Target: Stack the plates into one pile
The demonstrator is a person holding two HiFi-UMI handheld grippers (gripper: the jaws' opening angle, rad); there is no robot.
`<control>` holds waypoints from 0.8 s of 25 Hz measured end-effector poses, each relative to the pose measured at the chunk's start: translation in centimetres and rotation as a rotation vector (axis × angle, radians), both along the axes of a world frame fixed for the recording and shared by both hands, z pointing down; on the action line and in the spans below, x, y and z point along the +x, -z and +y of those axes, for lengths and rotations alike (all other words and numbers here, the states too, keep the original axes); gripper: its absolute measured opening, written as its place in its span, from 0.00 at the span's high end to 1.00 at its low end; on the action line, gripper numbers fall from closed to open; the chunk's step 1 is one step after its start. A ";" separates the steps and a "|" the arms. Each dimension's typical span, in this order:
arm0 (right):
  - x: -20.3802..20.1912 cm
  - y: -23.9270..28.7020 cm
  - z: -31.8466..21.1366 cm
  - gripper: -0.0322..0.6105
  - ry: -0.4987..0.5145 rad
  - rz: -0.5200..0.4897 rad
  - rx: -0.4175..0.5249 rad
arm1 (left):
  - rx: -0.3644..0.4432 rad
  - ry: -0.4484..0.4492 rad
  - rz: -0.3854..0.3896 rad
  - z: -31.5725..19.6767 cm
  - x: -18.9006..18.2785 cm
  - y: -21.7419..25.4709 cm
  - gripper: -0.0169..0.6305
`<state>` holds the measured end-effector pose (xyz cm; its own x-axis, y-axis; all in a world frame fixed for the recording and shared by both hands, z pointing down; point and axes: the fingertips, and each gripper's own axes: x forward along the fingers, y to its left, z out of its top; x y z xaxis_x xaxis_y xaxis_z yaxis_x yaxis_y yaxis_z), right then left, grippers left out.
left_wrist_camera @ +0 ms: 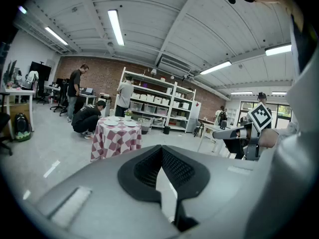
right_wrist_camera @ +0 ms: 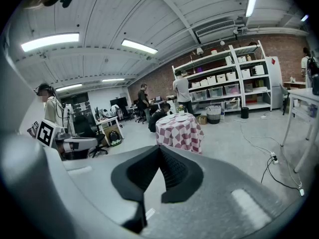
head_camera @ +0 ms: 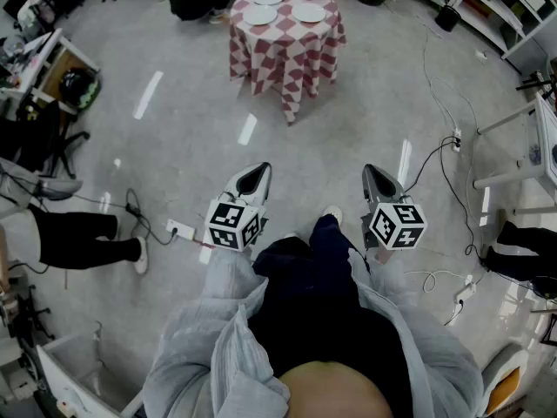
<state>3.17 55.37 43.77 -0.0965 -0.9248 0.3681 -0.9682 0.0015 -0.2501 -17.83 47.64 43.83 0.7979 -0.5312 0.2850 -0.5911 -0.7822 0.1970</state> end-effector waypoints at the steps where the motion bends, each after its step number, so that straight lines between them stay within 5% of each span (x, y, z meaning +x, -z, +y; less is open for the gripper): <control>1: -0.1 0.1 0.1 0.95 0.003 -0.001 0.002 | -0.001 0.002 -0.001 0.2 -0.1 -0.1 0.95; 20: -0.8 -1.3 0.7 0.95 -0.007 -0.008 -0.003 | -0.028 0.008 -0.022 1.7 -0.6 -1.3 0.95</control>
<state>2.41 56.10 45.12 -0.0932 -0.9243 0.3702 -0.9662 -0.0057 -0.2577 -18.42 49.39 45.09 0.7870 -0.5293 0.3170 -0.6018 -0.7716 0.2058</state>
